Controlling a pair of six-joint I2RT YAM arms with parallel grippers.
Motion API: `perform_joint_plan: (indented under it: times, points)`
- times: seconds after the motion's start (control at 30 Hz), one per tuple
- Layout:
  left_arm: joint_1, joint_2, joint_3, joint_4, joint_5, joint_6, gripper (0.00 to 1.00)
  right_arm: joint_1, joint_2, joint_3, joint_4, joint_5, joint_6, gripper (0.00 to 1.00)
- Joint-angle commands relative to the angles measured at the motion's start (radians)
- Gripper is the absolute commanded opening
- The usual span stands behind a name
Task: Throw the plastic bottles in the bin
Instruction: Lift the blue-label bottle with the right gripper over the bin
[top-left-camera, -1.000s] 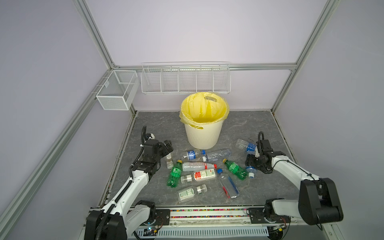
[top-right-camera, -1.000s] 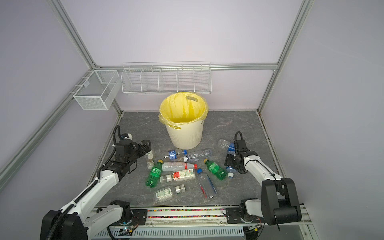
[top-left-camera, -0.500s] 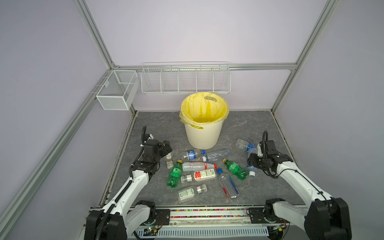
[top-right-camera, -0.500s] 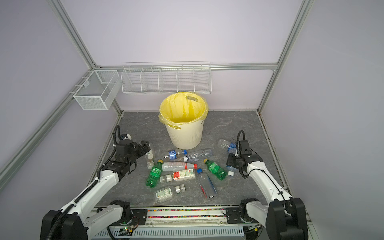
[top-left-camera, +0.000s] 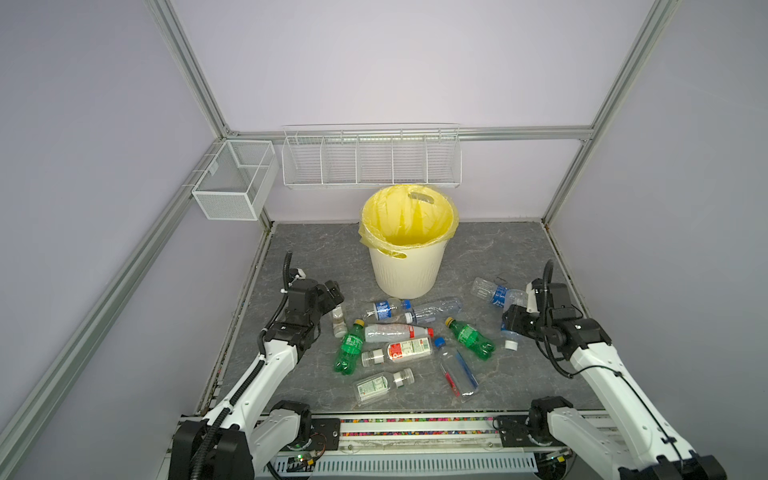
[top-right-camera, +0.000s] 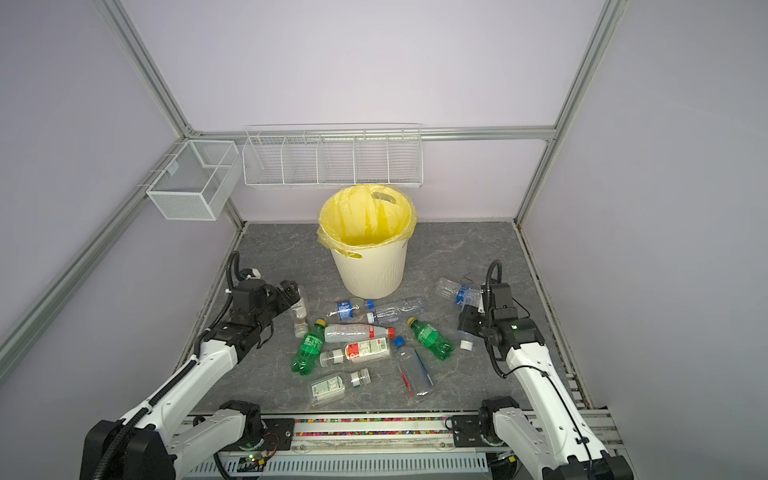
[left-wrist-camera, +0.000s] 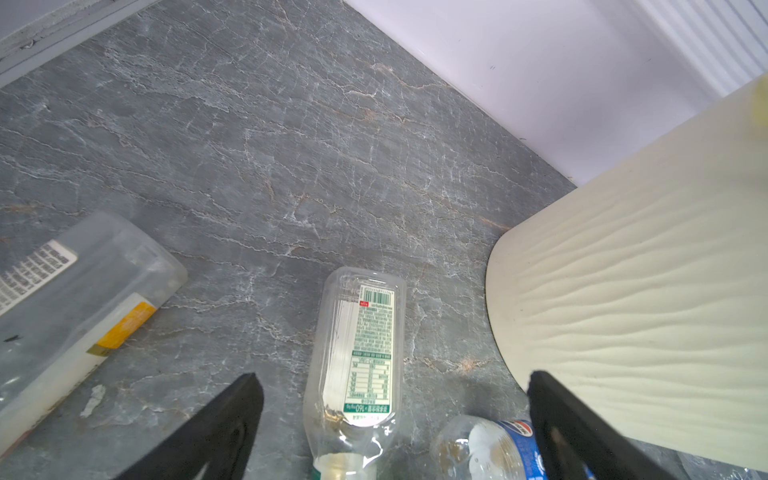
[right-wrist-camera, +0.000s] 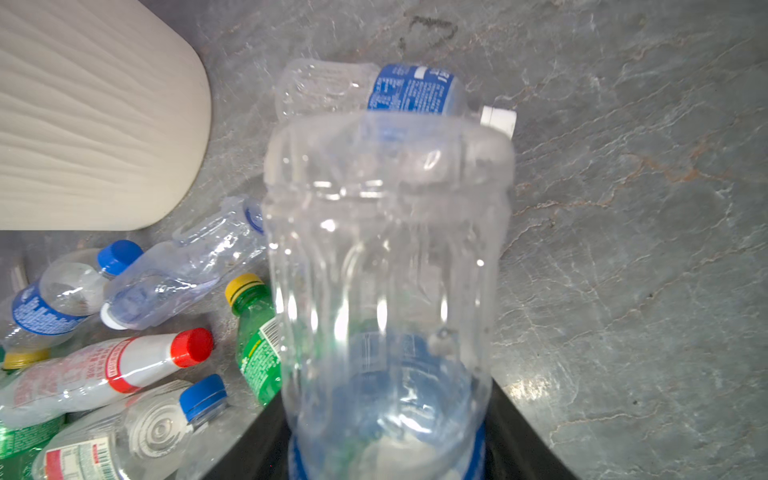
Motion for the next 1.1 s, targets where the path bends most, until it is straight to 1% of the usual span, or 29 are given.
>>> perform_joint_plan:
  times: [0.0, 0.13, 0.37, 0.53, 0.83, 0.9, 0.97, 1.07]
  points:
    - [-0.002, 0.005, 0.014, -0.009, 0.006, -0.016, 0.99, 0.005, -0.016, 0.047, -0.005, -0.014, -0.032, 0.60]
    - [-0.003, 0.012, 0.017, -0.015, 0.011, -0.016, 0.99, 0.004, -0.013, 0.118, -0.008, -0.023, -0.061, 0.60]
    - [-0.003, 0.024, 0.015, -0.016, 0.020, -0.021, 0.99, 0.004, -0.015, 0.219, 0.035, -0.091, -0.060, 0.59]
    - [-0.003, 0.027, 0.015, -0.022, 0.017, -0.025, 0.99, 0.004, -0.002, 0.289, 0.019, -0.111, -0.062, 0.59]
    - [-0.002, 0.035, 0.012, -0.017, 0.020, -0.030, 0.99, 0.007, 0.007, 0.395, 0.025, -0.157, -0.042, 0.59]
    - [-0.003, 0.035, 0.011, -0.016, 0.022, -0.033, 0.99, 0.010, 0.014, 0.415, 0.026, -0.167, -0.020, 0.58]
    - [-0.003, 0.037, 0.007, -0.014, 0.022, -0.036, 0.99, 0.016, 0.018, 0.425, 0.052, -0.208, -0.007, 0.57]
    - [-0.003, 0.038, 0.006, -0.013, 0.023, -0.042, 0.99, 0.037, 0.028, 0.450, 0.078, -0.210, 0.008, 0.57]
